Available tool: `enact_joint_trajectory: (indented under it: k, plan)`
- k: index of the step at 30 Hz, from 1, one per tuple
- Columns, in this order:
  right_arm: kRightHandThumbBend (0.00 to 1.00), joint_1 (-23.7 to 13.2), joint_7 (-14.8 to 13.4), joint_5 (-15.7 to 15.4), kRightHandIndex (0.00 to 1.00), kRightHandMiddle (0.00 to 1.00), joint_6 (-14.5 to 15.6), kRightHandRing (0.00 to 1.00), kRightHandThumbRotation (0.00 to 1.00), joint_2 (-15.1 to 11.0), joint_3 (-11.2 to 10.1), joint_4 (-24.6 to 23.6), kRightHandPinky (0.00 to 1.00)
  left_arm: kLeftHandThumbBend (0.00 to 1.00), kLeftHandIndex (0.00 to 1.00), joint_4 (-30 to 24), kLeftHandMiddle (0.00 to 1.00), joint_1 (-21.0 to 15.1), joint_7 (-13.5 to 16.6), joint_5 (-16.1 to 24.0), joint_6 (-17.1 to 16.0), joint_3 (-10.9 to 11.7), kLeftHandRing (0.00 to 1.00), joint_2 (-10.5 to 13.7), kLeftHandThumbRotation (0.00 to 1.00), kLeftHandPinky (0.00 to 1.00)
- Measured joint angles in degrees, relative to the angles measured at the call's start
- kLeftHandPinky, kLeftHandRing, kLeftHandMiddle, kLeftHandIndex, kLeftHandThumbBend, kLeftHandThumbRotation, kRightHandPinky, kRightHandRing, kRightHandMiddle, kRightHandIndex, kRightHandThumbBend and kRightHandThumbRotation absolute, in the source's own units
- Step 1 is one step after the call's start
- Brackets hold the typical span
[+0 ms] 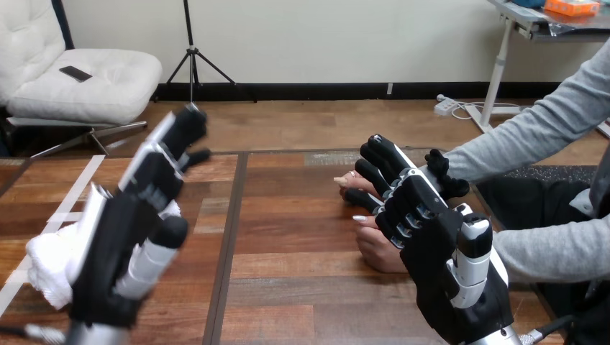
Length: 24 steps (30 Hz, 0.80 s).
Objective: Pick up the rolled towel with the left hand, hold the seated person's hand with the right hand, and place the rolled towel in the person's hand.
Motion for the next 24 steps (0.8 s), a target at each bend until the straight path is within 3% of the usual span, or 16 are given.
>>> enact_joint_trajectory:
  k: [13,24]
  plan:
    - [1.00,0.0,-0.1,0.0,0.95,0.97,0.0,0.97,1.00,0.0,0.0,0.0,0.90,0.95,0.92,8.4,0.95,-9.1,0.6,3.7,0.2,5.0,0.95,6.7,0.90,0.95]
    - [1.00,0.0,-0.6,-0.2,0.95,0.97,0.3,0.97,1.00,-0.1,0.0,-0.1,0.90,0.98,0.93,13.0,0.96,-14.5,0.6,6.2,1.1,6.2,0.95,10.8,0.91,0.89]
